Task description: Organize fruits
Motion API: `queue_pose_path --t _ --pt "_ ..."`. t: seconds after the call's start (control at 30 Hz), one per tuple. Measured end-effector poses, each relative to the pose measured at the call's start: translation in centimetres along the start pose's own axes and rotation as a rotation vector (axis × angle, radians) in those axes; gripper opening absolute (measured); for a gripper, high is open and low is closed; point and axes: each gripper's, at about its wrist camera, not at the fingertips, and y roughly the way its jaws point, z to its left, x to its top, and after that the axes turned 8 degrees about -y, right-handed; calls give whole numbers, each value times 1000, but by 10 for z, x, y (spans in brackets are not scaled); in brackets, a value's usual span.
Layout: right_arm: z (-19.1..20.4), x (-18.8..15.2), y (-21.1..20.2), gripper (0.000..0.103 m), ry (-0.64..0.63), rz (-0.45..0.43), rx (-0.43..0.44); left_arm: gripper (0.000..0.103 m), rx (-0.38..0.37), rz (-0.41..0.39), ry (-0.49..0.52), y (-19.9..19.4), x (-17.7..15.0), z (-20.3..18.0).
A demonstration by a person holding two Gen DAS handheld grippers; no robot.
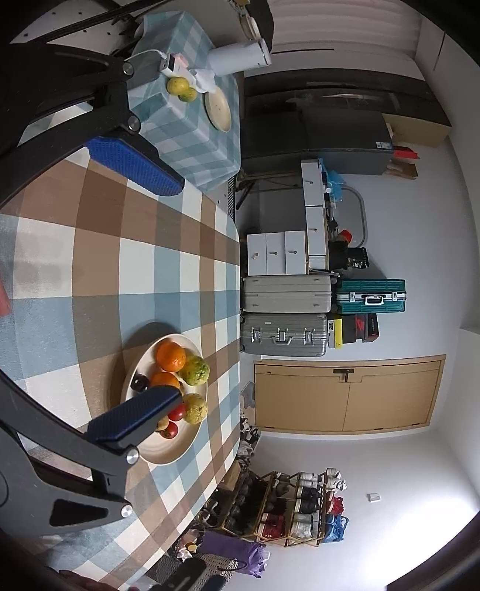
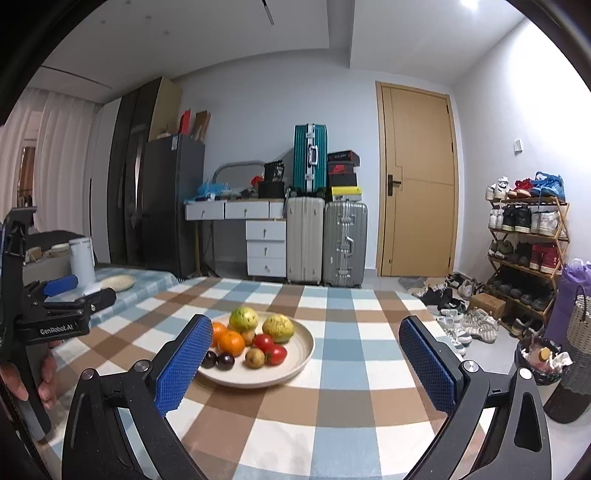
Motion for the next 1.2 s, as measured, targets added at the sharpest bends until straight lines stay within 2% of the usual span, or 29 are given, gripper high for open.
queue_pose_path --t 0.33,0.6,1.2 --pt "0 -24 16 103 13 50 23 102 3 6 -4 14 -16 6" --pt "-5 -26 29 103 39 99 42 102 -20 8 6 19 -19 4" --pt "-1 -23 24 103 26 94 44 102 -22 6 3 18 -19 5"
